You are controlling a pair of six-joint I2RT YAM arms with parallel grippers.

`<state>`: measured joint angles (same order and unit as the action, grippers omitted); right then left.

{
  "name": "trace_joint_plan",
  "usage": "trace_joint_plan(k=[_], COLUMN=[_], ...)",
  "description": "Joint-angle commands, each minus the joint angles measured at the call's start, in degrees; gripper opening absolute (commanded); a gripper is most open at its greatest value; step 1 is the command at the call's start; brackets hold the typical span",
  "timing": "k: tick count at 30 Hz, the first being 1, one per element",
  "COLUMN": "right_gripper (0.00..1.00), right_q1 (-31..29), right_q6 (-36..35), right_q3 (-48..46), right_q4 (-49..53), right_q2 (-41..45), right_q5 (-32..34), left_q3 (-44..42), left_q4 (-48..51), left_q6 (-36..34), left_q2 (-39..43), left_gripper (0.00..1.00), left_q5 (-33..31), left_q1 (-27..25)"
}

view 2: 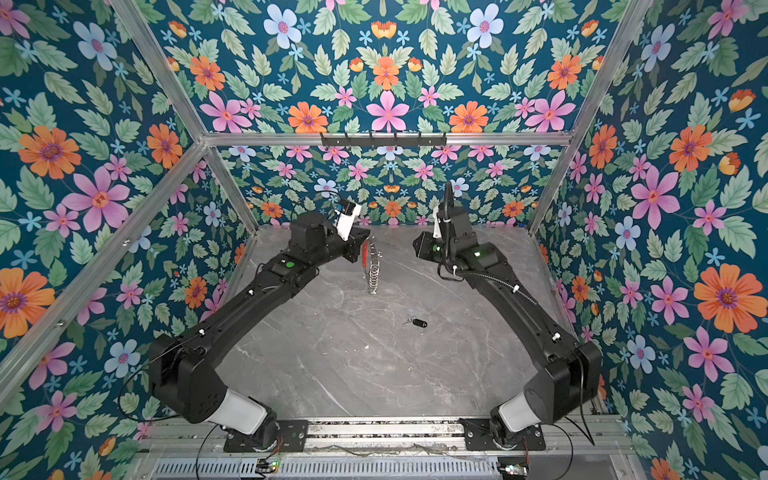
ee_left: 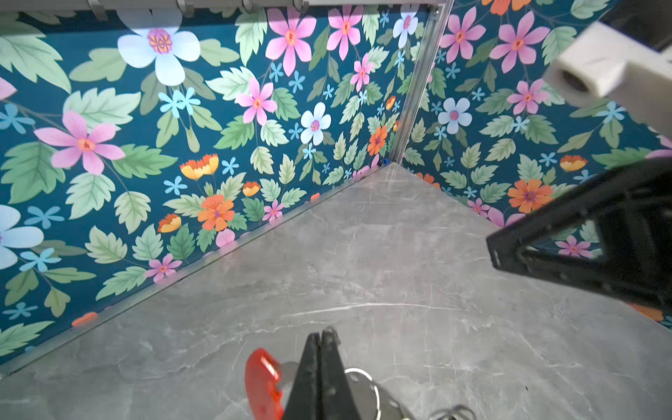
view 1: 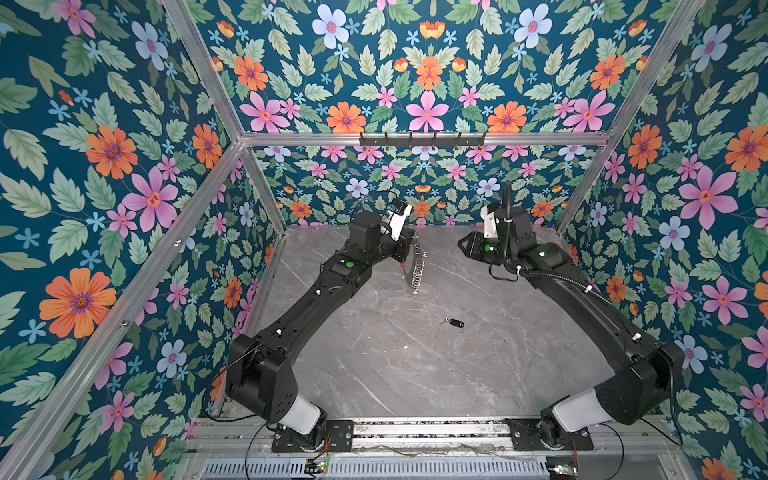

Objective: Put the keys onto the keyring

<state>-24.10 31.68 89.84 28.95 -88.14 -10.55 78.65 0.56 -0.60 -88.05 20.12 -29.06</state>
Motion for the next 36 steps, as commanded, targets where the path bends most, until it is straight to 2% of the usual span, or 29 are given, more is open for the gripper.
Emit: trace_joint_plan(k=[1,6,10,14,20,24,27,32,36], right_gripper=[0.31,0.24,0.16,0.15,0.15,0.25,0.27,0.25,0.2], right_q1=[0.2,0.2,0.2,0.3,0.2,0.3,0.3,0.9,1.7], right_q6=[-1.5,-0.8,0.1,1.3,0.9,-1.1,-3.4,-6.5,-3.6], right_q3=[3.0,7.7,7.0,5.4,1.9,-1.4,-1.0,2.2,3.6], right_q4=[-0.5,-7.3,-12.5,-13.8,-16.1,-20.7,-20.7,-20.9,-24.6], right_q2=[-3.4,-10.5,-12.0,-12.5,-10.1,-7.9,-7.8,-9.9,-12.0], right_q5=[-12.3,-21.2,-24.4,-24.5,-24.2,-25.2,-26.8,-30.9,-32.9], left_q3=[0.0,-4.9,-5.5,-4.8,-7.8,-8.1,-8.2,-8.6,-9.0], left_q4=[-1.9,-7.7,-8.6,-6.7,-10.2,-11.9,-15.6,-20.6,-26.2], left_q6=[-0.9,1.8,4.1,6.1,9.6,11.6,15.1,16.8,22.6], left_q2=[-0.5,1.3,1.2,1.1,2.1,0.6,-0.6,-0.6,-1.1], left_gripper=[0.0,0.0,0.0,0.0,0.0,0.0,0.0,0.0,0.0], left_q5=[8.8,13.6,15.3,17.3,18.8,21.6,25.9,28.9,33.5], left_q1=[2.0,3.8,4.7,5.1,5.1,5.6,6.6,7.7,9.6])
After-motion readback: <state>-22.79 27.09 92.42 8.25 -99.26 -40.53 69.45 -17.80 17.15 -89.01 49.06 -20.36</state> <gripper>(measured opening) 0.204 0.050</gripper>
